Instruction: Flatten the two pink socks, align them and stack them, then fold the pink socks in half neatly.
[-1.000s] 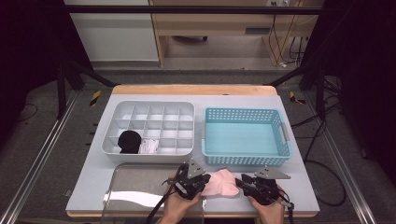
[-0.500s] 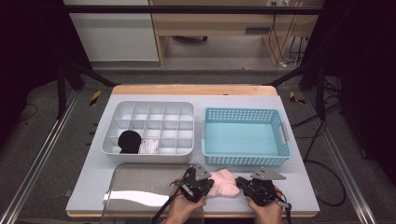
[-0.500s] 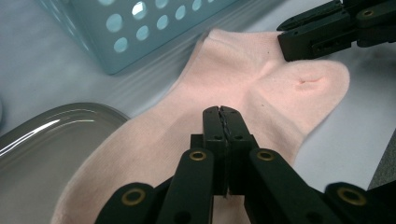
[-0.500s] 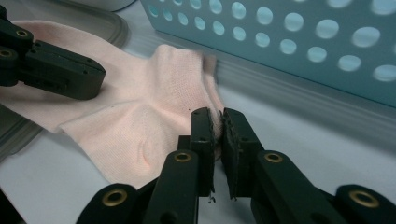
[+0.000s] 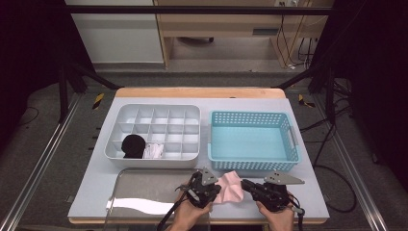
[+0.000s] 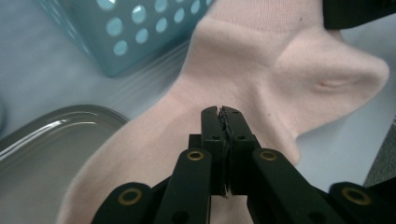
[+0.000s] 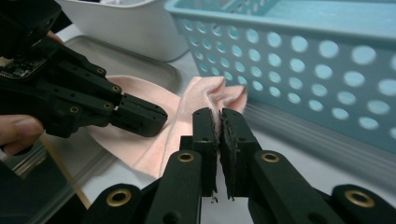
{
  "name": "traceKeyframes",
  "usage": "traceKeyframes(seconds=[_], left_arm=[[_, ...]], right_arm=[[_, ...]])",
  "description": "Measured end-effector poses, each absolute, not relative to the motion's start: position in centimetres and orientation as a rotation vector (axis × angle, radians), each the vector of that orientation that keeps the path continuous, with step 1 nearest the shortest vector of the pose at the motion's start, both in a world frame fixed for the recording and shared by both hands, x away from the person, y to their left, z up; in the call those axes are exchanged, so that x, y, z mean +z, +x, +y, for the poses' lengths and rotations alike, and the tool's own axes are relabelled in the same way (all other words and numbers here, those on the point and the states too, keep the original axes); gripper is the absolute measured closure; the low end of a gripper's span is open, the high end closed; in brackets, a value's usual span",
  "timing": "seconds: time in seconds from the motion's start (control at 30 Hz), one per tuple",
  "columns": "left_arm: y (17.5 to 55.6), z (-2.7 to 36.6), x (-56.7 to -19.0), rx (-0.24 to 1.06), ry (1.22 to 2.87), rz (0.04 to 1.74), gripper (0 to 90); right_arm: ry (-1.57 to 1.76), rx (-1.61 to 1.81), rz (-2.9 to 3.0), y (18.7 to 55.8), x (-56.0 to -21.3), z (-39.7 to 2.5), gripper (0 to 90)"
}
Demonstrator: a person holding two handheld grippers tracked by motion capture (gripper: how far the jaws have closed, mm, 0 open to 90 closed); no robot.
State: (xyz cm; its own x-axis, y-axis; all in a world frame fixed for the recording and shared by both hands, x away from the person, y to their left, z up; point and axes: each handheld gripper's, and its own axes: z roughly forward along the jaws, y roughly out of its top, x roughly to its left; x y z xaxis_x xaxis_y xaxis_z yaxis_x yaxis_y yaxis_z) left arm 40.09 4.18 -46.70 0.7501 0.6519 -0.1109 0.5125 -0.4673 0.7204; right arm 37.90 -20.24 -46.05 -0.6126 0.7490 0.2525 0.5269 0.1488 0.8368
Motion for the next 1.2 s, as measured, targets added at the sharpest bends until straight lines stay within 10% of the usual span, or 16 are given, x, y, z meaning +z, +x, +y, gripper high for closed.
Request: traceKeyframes(seconds=[0.53, 1.2], left_arm=[[39.5, 13.1, -44.6, 0.352, 2.082, 0.980, 85.6], [39.2, 12.2, -46.5, 0.298, 2.142, 0.958, 89.1]], right_arm=[[1.141, 1.426, 2.261, 37.9, -44.4, -18.7, 85.5], [0.930, 1.490, 2.406, 38.5, -44.0, -11.8, 85.5]])
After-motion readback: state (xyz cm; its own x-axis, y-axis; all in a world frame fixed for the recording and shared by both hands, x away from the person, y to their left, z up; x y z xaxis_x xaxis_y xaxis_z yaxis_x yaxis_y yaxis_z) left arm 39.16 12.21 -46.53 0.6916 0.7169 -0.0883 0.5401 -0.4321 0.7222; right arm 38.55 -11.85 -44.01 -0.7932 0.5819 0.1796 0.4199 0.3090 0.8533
